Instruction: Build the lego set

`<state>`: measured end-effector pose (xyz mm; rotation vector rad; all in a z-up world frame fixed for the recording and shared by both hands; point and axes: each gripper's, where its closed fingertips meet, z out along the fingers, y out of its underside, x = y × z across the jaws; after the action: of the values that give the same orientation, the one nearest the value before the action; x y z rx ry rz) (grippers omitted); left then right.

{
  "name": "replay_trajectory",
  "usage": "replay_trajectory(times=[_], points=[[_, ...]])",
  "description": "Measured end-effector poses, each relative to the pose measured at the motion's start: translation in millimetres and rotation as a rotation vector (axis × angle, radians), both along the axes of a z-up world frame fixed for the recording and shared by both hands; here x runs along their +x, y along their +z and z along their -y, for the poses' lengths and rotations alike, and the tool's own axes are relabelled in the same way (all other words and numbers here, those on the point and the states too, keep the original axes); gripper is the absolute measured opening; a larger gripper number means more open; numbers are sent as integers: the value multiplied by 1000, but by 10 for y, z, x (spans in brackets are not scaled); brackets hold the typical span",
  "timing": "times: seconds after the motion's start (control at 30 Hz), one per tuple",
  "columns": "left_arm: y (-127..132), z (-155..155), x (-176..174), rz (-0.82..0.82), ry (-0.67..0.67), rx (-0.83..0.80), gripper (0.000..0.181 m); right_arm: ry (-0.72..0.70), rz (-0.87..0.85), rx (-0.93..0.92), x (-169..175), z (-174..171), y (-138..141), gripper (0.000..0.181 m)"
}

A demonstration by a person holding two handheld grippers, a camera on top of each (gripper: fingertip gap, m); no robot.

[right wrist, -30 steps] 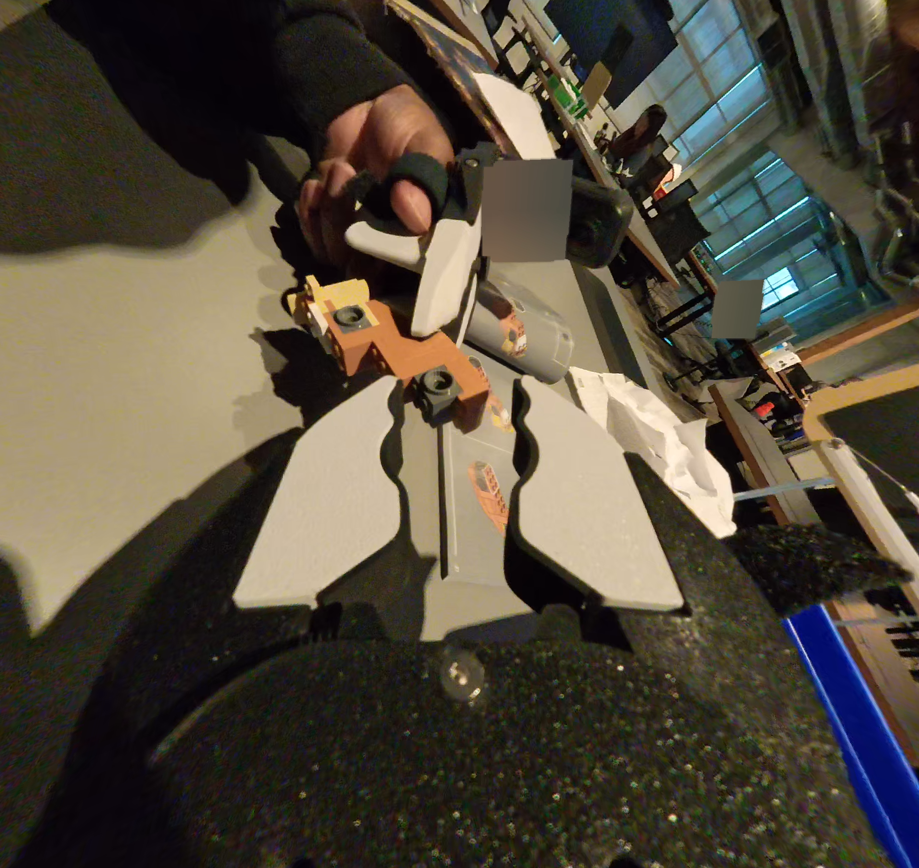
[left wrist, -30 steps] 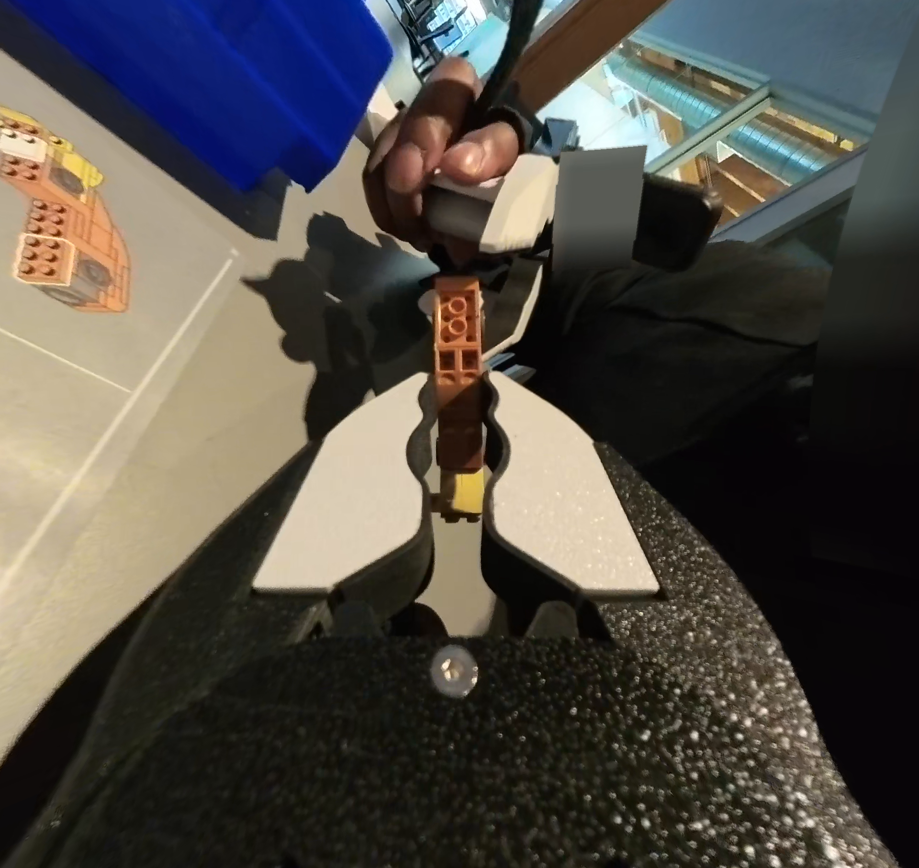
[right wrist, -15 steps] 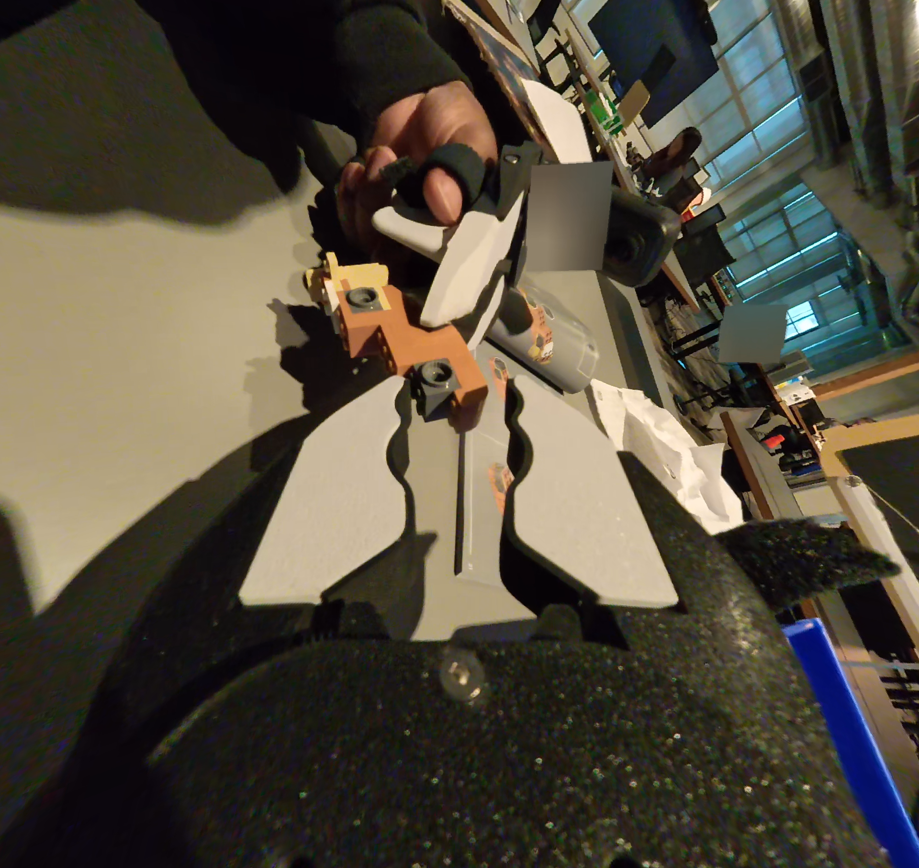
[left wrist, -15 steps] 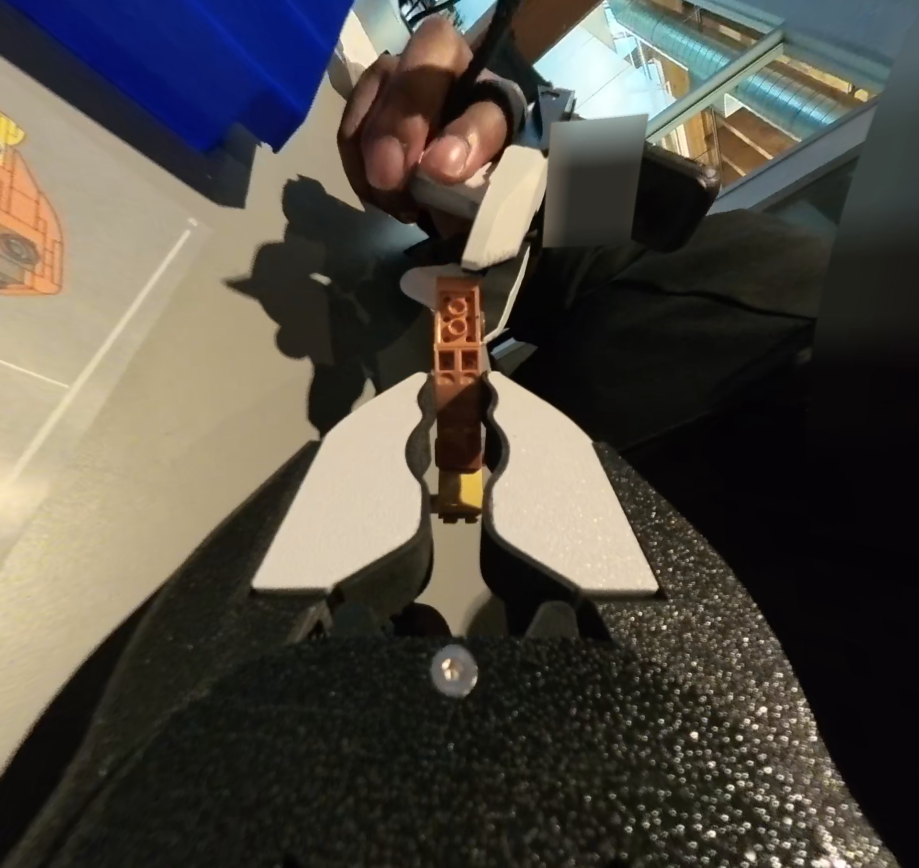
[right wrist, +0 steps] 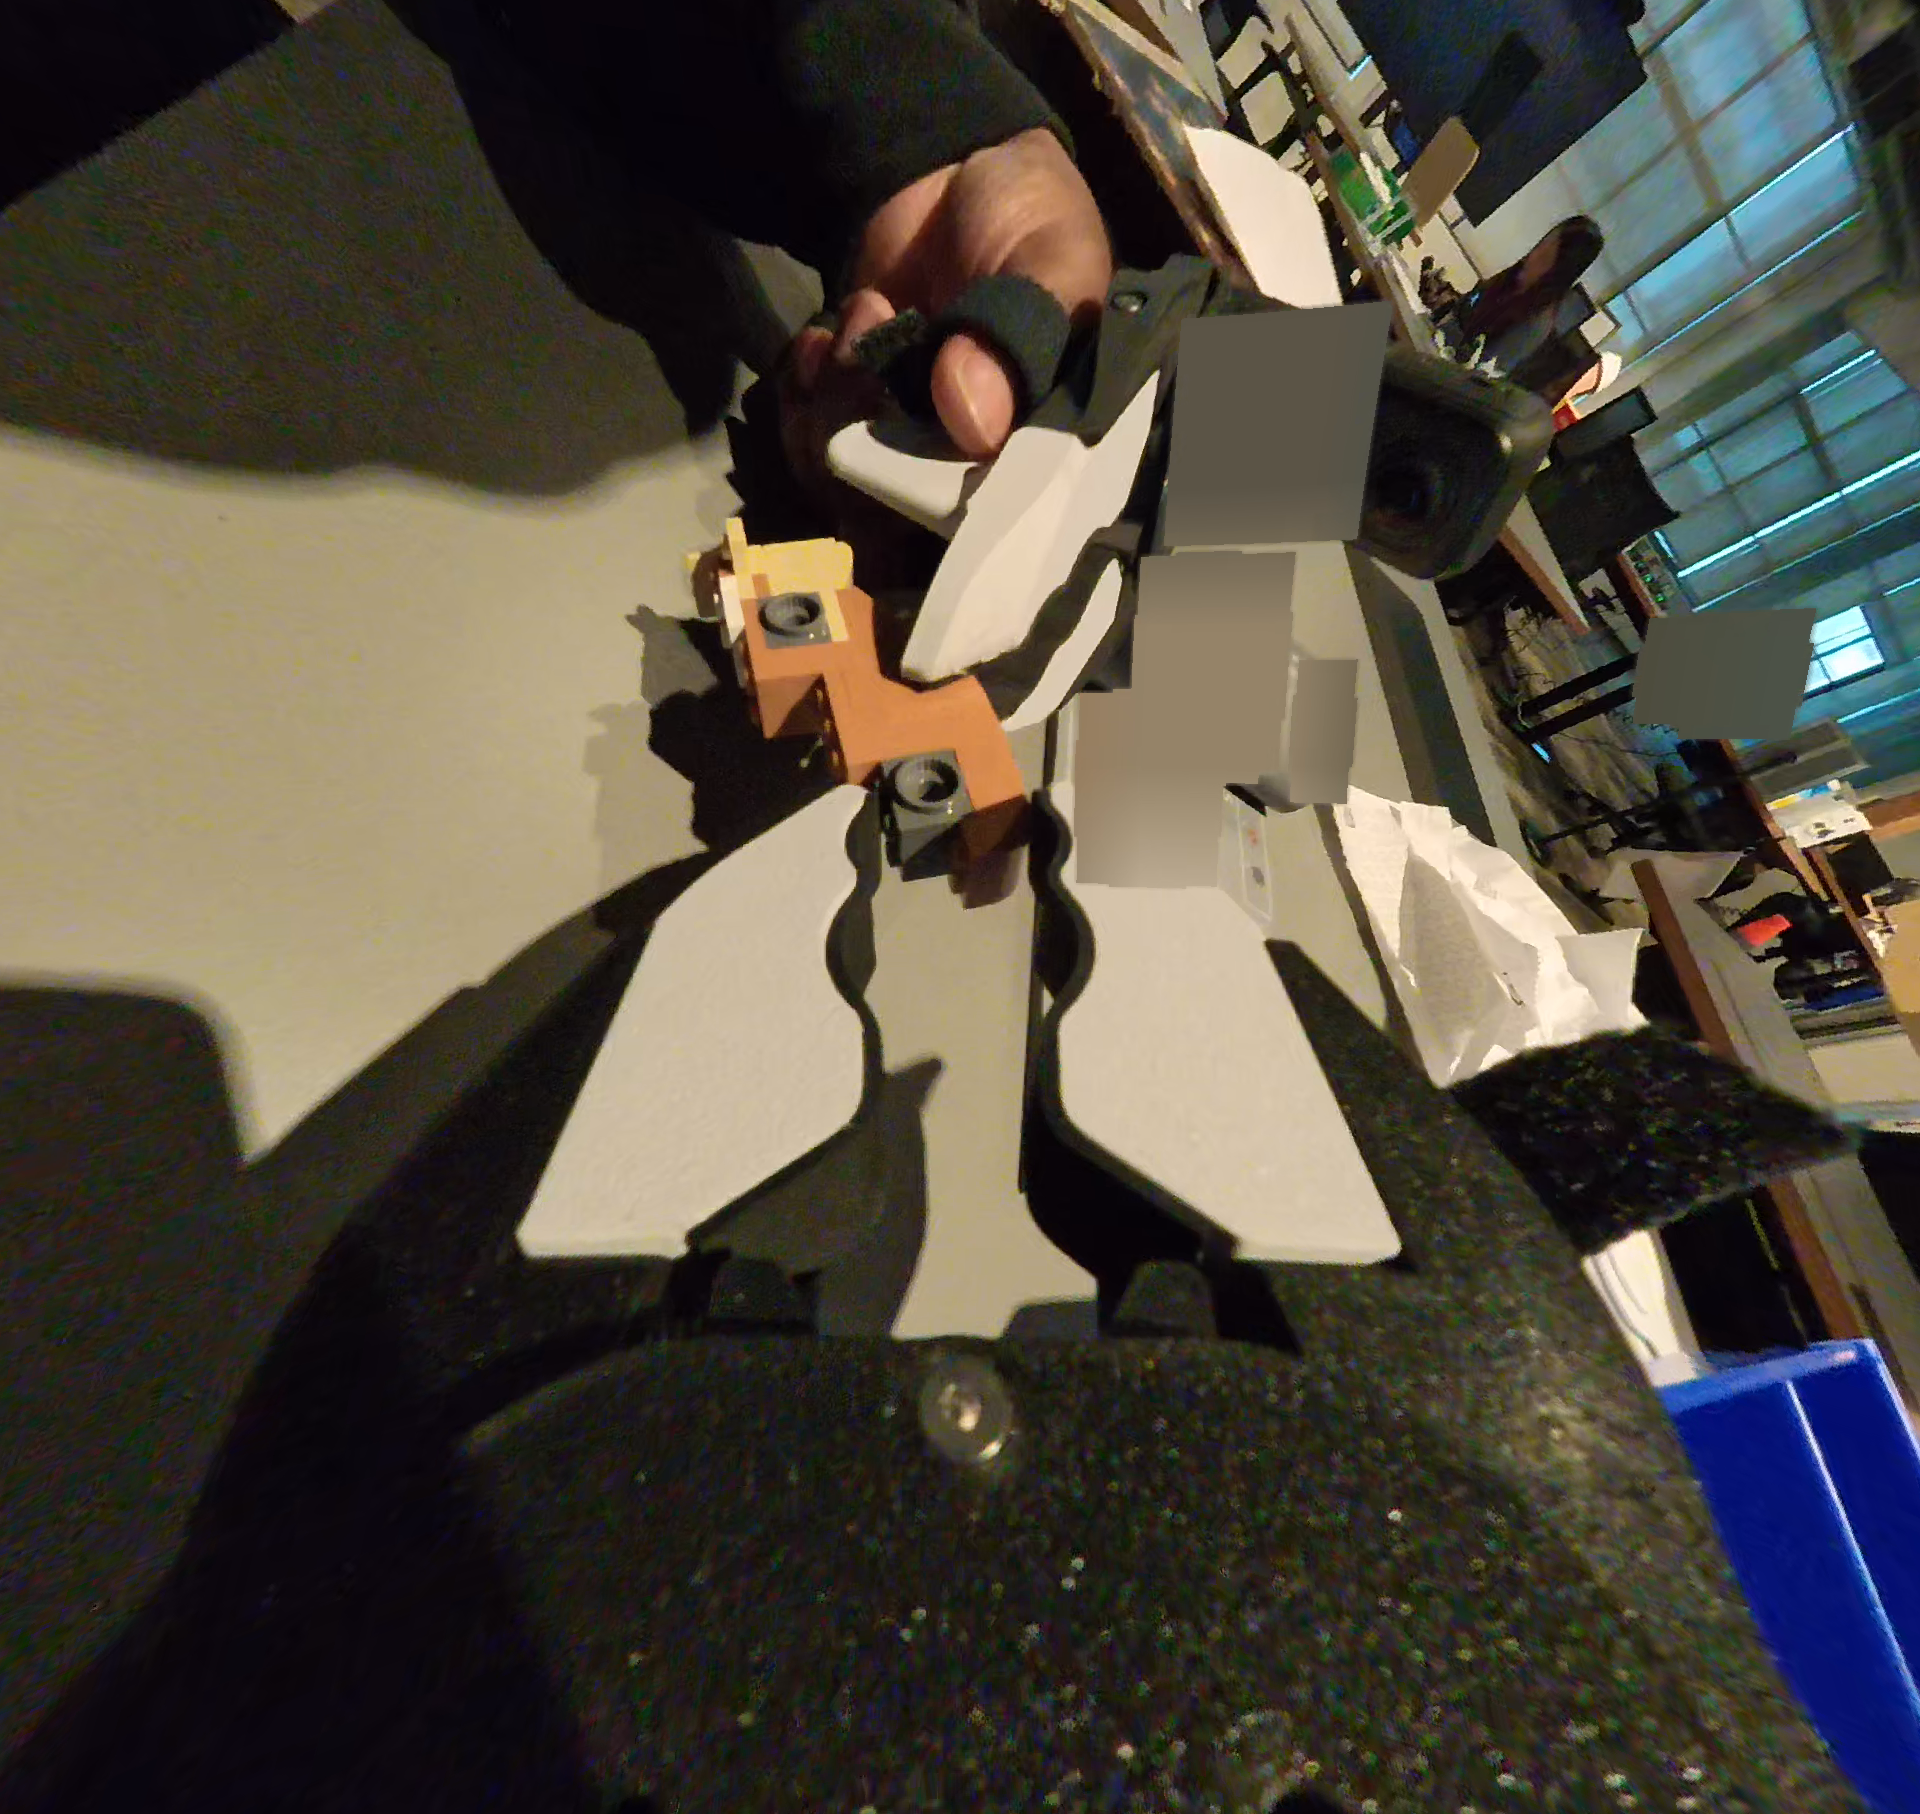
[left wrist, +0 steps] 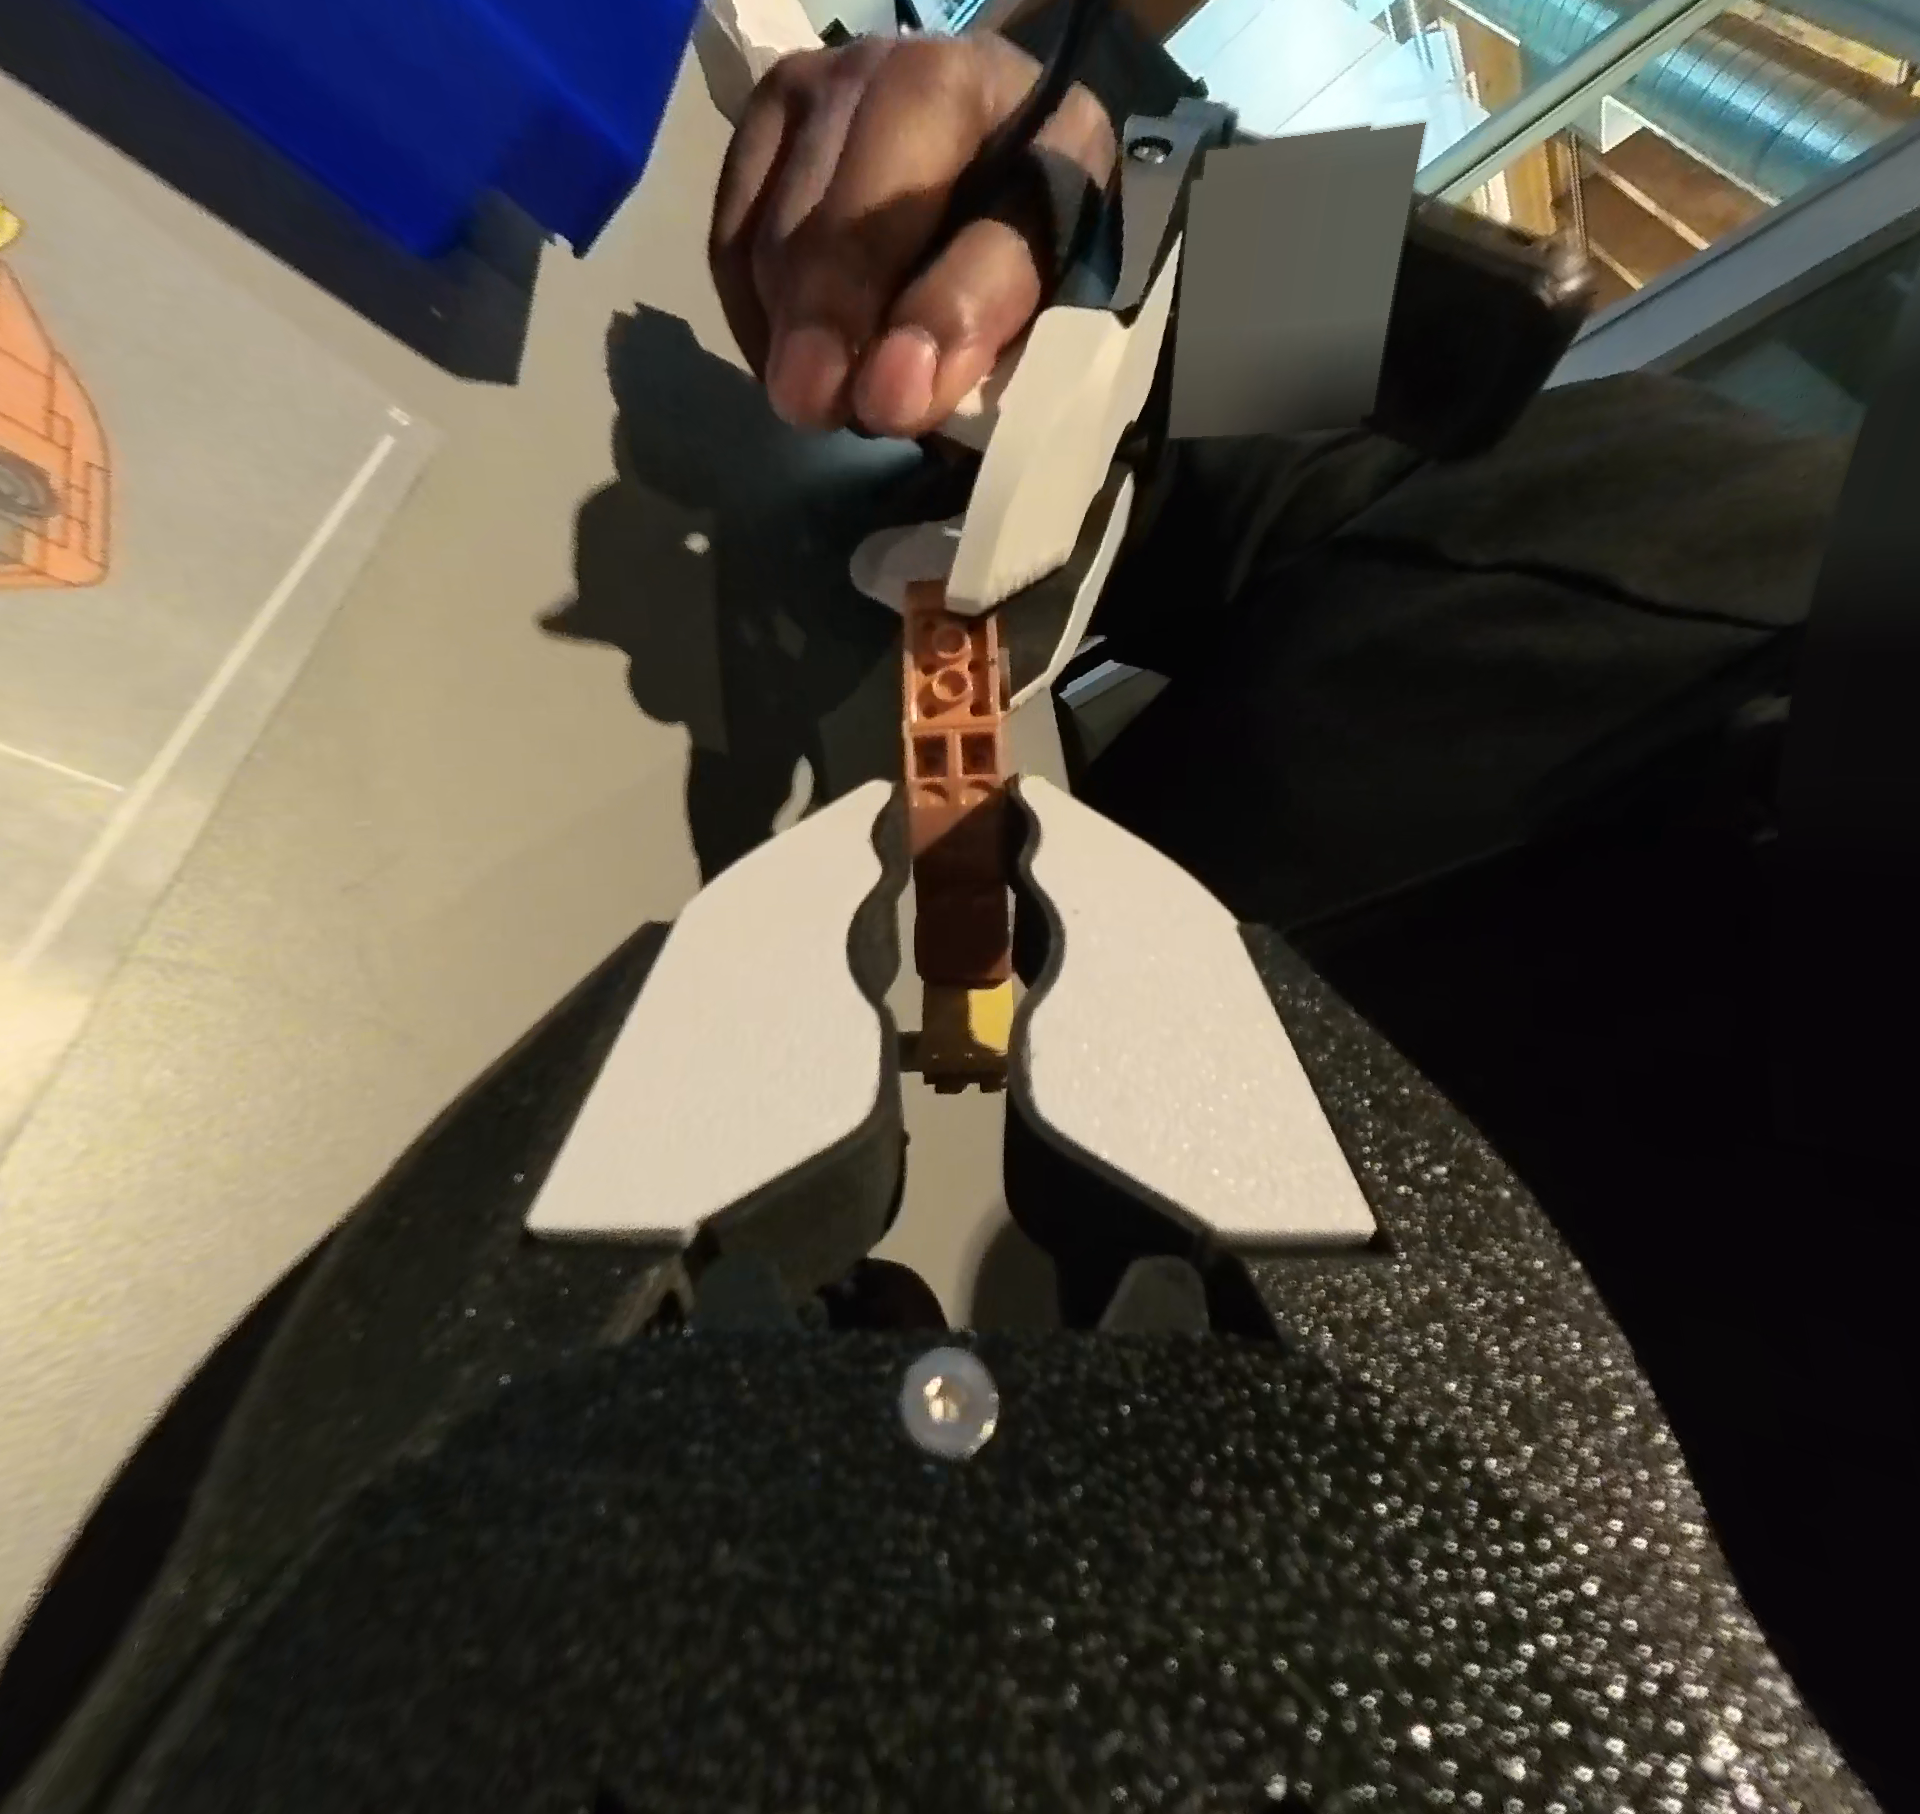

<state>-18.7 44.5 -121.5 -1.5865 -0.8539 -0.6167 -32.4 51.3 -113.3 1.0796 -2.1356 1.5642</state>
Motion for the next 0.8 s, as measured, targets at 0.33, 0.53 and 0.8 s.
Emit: replay_trajectory(times=[0.33, 0.53, 0.8], points=[[-40, 2, 2, -6, 1, -29, 17, -13, 25, 70, 0, 3, -56, 26], [5, 12, -7, -4, 9, 4, 17, -4, 75, 32, 5, 15, -6, 27], [98, 82, -111, 18, 77, 81, 16, -83, 37, -6, -91, 67, 30, 38]])
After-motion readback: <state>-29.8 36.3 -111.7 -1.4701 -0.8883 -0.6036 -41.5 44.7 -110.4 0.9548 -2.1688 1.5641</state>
